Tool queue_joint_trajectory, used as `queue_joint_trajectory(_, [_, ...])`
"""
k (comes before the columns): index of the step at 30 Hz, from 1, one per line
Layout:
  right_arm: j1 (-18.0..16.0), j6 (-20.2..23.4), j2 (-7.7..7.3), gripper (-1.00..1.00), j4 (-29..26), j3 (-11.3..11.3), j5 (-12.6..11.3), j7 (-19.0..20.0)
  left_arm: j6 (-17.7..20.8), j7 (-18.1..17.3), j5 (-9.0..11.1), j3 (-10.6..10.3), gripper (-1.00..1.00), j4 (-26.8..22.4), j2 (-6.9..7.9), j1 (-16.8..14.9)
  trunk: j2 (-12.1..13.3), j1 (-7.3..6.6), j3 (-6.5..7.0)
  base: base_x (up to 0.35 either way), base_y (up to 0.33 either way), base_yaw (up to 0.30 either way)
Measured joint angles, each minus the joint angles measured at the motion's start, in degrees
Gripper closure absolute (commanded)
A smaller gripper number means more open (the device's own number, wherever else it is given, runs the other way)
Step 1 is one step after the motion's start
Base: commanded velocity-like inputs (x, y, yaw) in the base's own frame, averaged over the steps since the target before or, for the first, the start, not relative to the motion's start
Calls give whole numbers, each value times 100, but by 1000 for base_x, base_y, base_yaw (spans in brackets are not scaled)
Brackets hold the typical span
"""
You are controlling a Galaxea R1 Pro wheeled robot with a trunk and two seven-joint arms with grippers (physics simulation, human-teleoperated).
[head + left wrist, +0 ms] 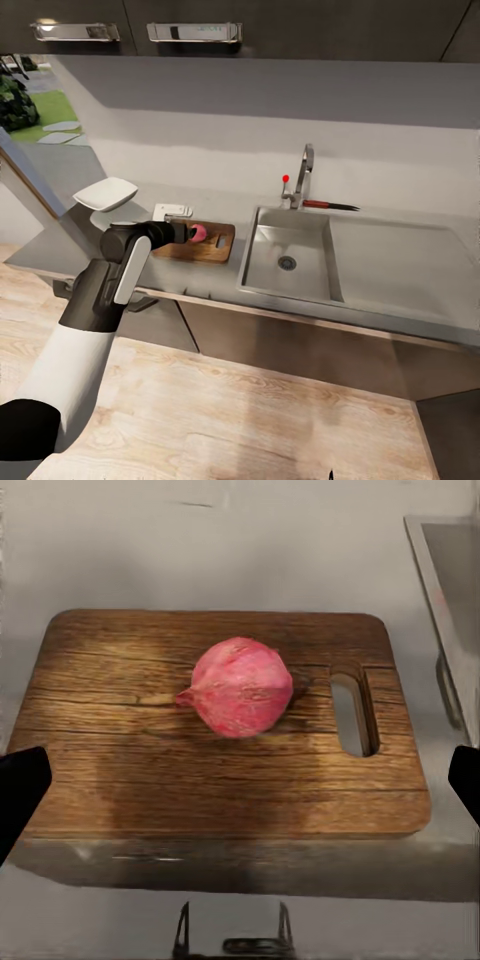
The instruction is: In the kitchen, take the Vidalia onion out of the sink, dice it on the chopping board with the paring knife, put the diced onion into the bowl on the countertop, then place both the paring knife and the chopping board into the sink.
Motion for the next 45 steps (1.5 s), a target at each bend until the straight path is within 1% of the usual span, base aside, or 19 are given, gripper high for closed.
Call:
queue_joint_trajectory(7, [0,0,-1,-100,0,0,0,0,2,-1,7,0,-100,122,-1,0,0,-1,0,-39,0,0])
queue_joint_trajectory(11, [0,0,0,-100,0,0,0,0,2,-2,8,0,-100,170,1,0,0,1,0,-187,0,0])
queue_joint_trajectory(20, [0,0,0,-100,0,0,0,0,-22,-8,17,-7,-100,616,-14,78,1,2,0,-323,0,0])
queue_joint_trajectory(30, [0,4,0,-100,0,0,0,0,-32,-10,17,-7,-100,786,-17,118,1,2,0,-332,0,0])
queue_joint_trajectory(38, [0,6,0,-100,0,0,0,0,-52,-43,17,-23,-100,1203,-31,123,1,2,0,-331,0,0])
queue_joint_trajectory(40, [0,8,0,-100,0,0,0,0,-110,-51,17,-27,-100,1300,-33,140,1,2,0,-295,0,0])
queue_joint_trajectory(42, [0,6,0,-100,0,0,0,0,-304,-56,17,-34,-100,1473,-34,218,1,1,0,-205,0,0])
queue_joint_trajectory(43, [0,5,0,-100,0,0,0,0,-452,-60,17,-36,-100,1583,-34,267,0,0,0,-56,0,0])
queue_joint_trajectory(44, [0,6,0,-100,0,-3,-1,0,-918,-65,16,-41,-100,1940,-40,398,0,-1,-1,-45,0,0])
queue_joint_trajectory(45, [0,7,-1,-100,0,-3,0,0,-1039,-64,16,-42,-100,2067,-41,432,1,0,-1,-29,0,0])
